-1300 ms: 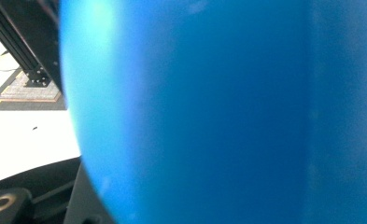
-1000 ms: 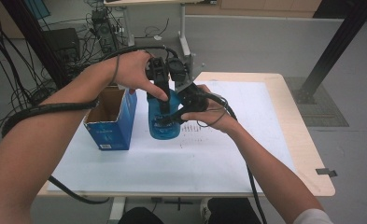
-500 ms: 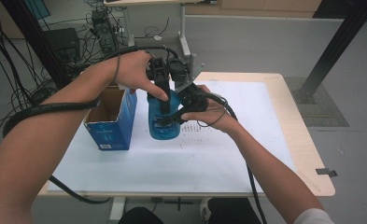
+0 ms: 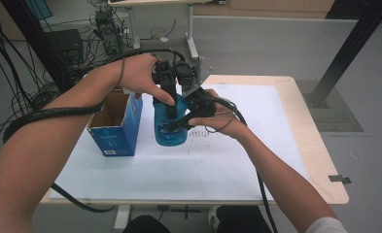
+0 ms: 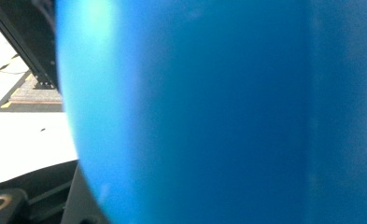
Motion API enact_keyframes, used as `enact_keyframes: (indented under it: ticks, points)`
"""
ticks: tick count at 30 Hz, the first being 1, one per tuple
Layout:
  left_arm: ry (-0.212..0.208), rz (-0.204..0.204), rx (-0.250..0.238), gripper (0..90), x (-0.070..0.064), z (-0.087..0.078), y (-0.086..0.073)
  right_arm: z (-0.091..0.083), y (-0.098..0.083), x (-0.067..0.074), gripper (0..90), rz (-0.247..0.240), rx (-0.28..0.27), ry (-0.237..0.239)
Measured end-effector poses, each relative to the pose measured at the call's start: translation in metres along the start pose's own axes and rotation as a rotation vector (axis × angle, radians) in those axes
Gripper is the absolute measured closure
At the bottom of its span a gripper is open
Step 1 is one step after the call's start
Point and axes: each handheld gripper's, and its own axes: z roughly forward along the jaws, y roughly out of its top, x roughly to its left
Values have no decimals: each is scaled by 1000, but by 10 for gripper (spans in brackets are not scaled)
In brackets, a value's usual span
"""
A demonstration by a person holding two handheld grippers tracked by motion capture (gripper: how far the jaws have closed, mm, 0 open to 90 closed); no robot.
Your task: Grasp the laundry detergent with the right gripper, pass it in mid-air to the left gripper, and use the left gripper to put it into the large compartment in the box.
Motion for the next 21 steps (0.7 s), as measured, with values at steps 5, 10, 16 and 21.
enact_keyframes:
  ticks: [5, 10, 16, 21]
  points:
    - [2, -1, 2, 367, 0, 1, 1, 0, -1, 0, 418, 2, -5, 1]
    - [2, 0, 3, 368, 0, 1, 1, 0, -2, 0, 417, 2, -5, 1]
    - [4, -6, -2, 367, 0, 1, 0, -1, -2, -1, 415, -3, -9, 2]
    - [2, -8, -1, 368, 0, 2, -1, 0, -2, 0, 413, -2, -4, 0]
